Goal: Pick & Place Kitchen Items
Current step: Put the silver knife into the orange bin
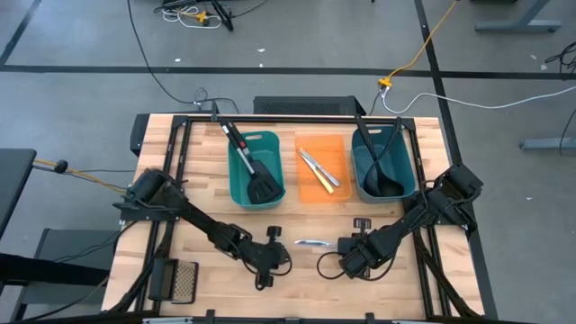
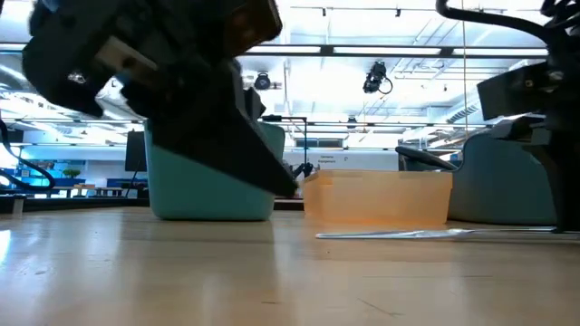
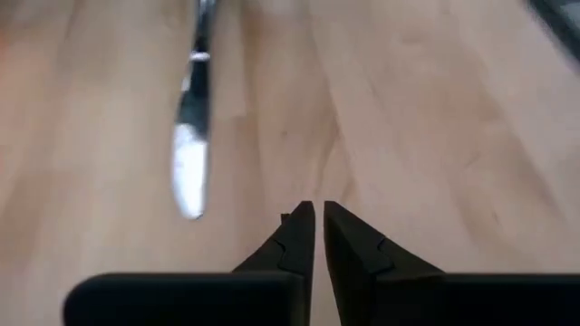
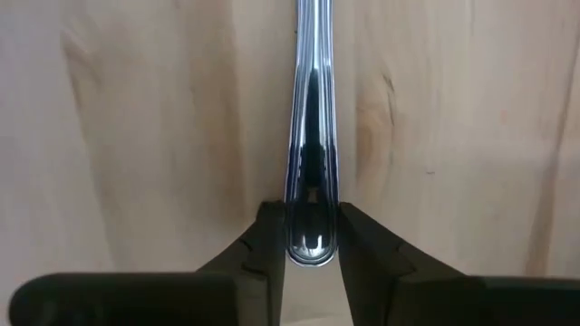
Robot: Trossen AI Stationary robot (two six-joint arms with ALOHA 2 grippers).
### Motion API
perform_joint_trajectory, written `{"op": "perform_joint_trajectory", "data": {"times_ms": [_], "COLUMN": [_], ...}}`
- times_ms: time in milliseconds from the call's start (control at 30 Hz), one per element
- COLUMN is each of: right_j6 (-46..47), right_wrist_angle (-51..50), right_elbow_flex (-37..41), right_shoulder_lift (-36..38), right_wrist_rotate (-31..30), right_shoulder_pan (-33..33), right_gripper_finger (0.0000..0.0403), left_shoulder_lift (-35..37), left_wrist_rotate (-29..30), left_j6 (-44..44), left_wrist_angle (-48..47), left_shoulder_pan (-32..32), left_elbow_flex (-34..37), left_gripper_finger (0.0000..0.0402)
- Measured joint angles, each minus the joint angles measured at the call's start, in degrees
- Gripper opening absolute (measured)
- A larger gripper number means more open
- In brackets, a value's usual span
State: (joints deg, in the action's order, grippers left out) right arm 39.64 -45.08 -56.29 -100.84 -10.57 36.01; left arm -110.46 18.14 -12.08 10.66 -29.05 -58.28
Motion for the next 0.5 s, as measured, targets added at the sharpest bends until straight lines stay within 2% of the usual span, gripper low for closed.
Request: {"op": "perform_joint_trajectory", "data": {"times_ms": [267, 400, 500], "right_j6": [-2.26, -2.6, -2.61], "right_wrist_angle": [1.88, 2.24, 2.7], "right_elbow_flex": [-0.11, -0.04, -0.04], "right_shoulder_lift": [0.98, 2.35, 2.83], "right_wrist_rotate": [2.21, 0.77, 0.11], "right_shoulder_pan": [0.29, 0.63, 0.89], "right_gripper_finger": [0.0086, 0.0086, 0.0086], "left_shoulder_lift": [6.19, 12.96, 21.97], "left_wrist_rotate": [12.29, 12.99, 13.17], "left_j6": [2.57, 6.72, 8.05], "left_wrist_angle": [-9.39, -7.68, -5.62], "left_shoulder_pan": [-3.34, -3.77, -3.26], "left_elbow_flex": [0.73, 5.51, 10.59], "left_gripper_finger": [0.0007, 0.0005, 0.0006]}}
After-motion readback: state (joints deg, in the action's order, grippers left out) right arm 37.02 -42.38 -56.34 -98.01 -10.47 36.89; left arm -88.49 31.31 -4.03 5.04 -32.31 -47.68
